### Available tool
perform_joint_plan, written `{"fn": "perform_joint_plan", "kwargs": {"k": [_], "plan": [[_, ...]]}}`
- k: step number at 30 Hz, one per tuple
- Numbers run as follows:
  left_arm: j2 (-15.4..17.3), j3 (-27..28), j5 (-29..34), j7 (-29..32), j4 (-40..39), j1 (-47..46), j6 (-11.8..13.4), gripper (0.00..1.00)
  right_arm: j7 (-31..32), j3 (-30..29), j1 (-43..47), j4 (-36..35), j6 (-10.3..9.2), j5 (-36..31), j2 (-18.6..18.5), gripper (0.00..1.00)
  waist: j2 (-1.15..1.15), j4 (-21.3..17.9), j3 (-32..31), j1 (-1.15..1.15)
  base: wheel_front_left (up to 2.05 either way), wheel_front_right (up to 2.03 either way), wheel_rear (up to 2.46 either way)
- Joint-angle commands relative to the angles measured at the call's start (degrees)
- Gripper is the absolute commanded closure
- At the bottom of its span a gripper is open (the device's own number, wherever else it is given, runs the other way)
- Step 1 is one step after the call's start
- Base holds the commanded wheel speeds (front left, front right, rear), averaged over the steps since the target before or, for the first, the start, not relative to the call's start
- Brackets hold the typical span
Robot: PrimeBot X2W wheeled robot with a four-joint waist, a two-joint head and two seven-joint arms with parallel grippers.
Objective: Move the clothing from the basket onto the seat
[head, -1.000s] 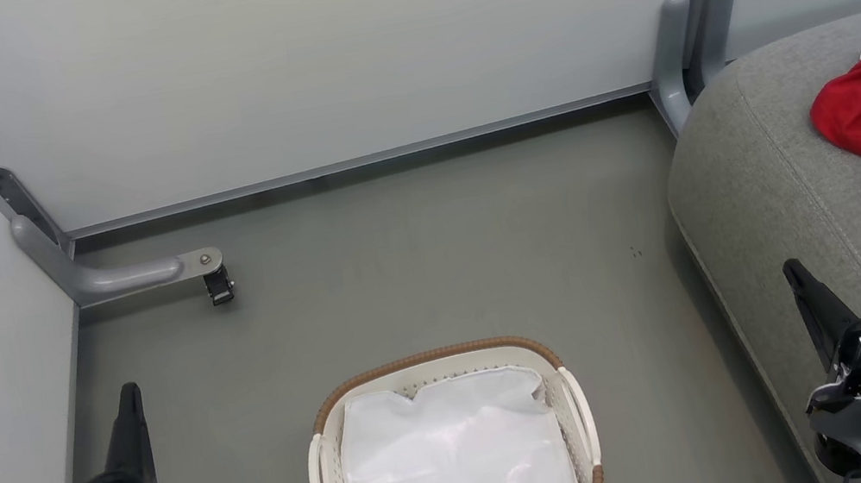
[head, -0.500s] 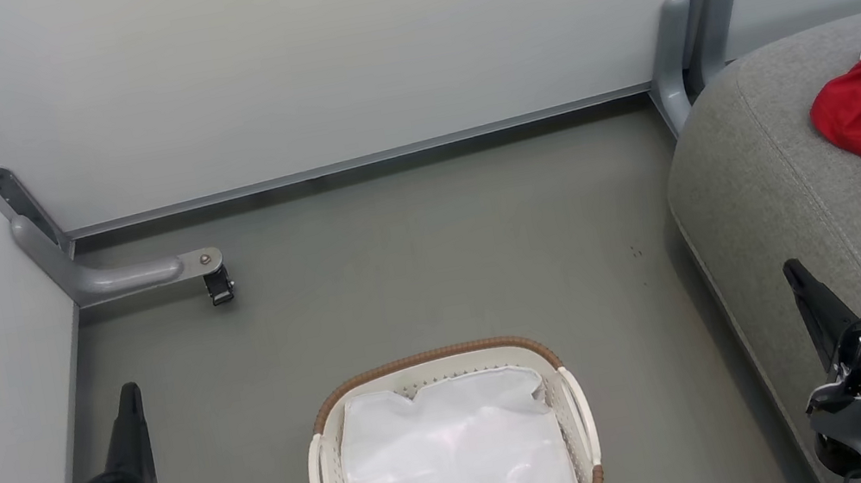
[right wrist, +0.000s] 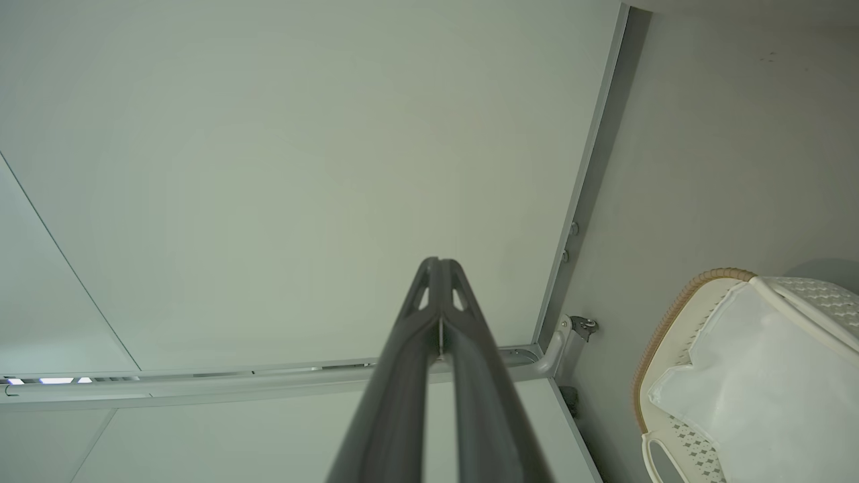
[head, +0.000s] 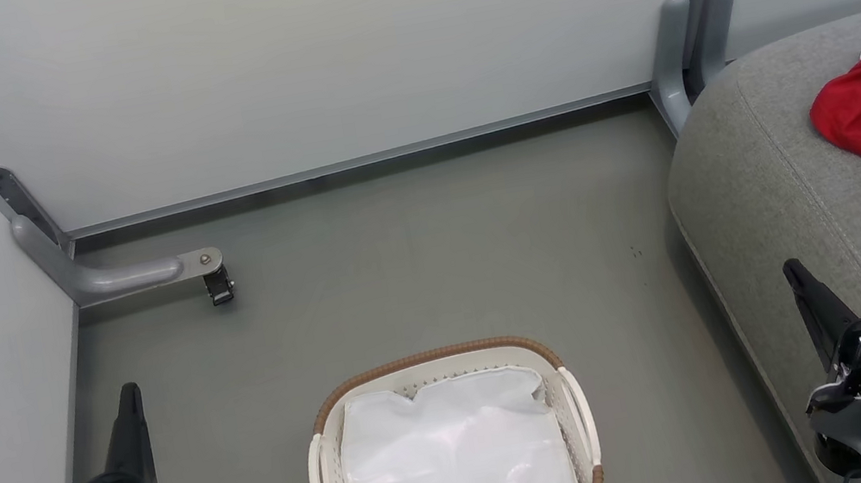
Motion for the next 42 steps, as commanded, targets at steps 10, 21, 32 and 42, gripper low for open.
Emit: {"fn": "perform_joint_plan", "kwargs": {"k": [10,21,32,42], "plan": [[0.0,0.0,-0.3,0.2,-0.1,-0.5,-0.3,1.0,0.2,-0.1,-0.4,-0.3,-0.04,0.2,-0.3,1.0,0.0,0.0,0.0,0.0,0.0,0.0,0.0],[0.0,0.0,-0.3,0.2,-0.1,-0.5,-0.3,1.0,0.2,-0.1,-0.4,-0.3,-0.04,0.2,-0.3,1.0,0.0,0.0,0.0,0.0,0.0,0.0,0.0],[0.0,0.0,-0.3,0.2,-0.1,-0.5,-0.3,1.0,0.2,-0.1,-0.4,-0.3,-0.04,0.2,-0.3,1.0,0.0,0.0,0.0,0.0,0.0,0.0,0.0],[0.0,0.0,-0.3,0.2,-0.1,-0.5,-0.3,1.0,0.2,-0.1,-0.4,-0.3,-0.03,0.2,-0.3,1.0,0.0,0.0,0.0,0.0,0.0,0.0,0.0]]}}
